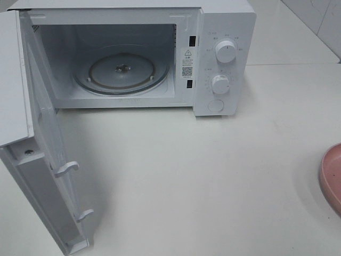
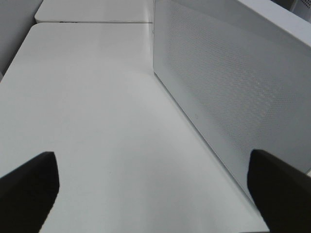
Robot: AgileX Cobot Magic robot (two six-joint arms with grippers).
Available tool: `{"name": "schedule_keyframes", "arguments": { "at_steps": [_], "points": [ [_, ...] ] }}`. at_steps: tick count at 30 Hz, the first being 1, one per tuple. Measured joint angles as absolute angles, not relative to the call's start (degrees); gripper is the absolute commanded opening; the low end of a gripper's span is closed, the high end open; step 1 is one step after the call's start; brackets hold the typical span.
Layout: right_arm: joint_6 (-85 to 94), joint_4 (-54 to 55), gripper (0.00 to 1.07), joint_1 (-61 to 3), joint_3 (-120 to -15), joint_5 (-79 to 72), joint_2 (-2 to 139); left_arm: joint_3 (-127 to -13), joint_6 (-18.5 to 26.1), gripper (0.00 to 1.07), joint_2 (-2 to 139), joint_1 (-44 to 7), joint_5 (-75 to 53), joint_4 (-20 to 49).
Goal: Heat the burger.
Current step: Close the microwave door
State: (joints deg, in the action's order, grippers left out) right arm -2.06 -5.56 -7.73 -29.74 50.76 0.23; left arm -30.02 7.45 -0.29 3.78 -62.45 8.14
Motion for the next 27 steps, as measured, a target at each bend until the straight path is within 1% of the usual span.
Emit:
{"name": "schedule_keyframes", "arguments": {
  "at_steps": [5, 27],
  "points": [
    [-1.9, -5.6, 0.76, -6.4, -28.3, 54.9, -0.2, -30.0, 7.4, 0.98, -0.3, 3.8, -62.5, 8.1],
    [-1.9, -5.6, 0.75, -6.4, -28.2, 55.0, -0.2, -30.0, 7.4, 0.98, -0.3, 3.8, -62.5, 8.1]
  ]
}}
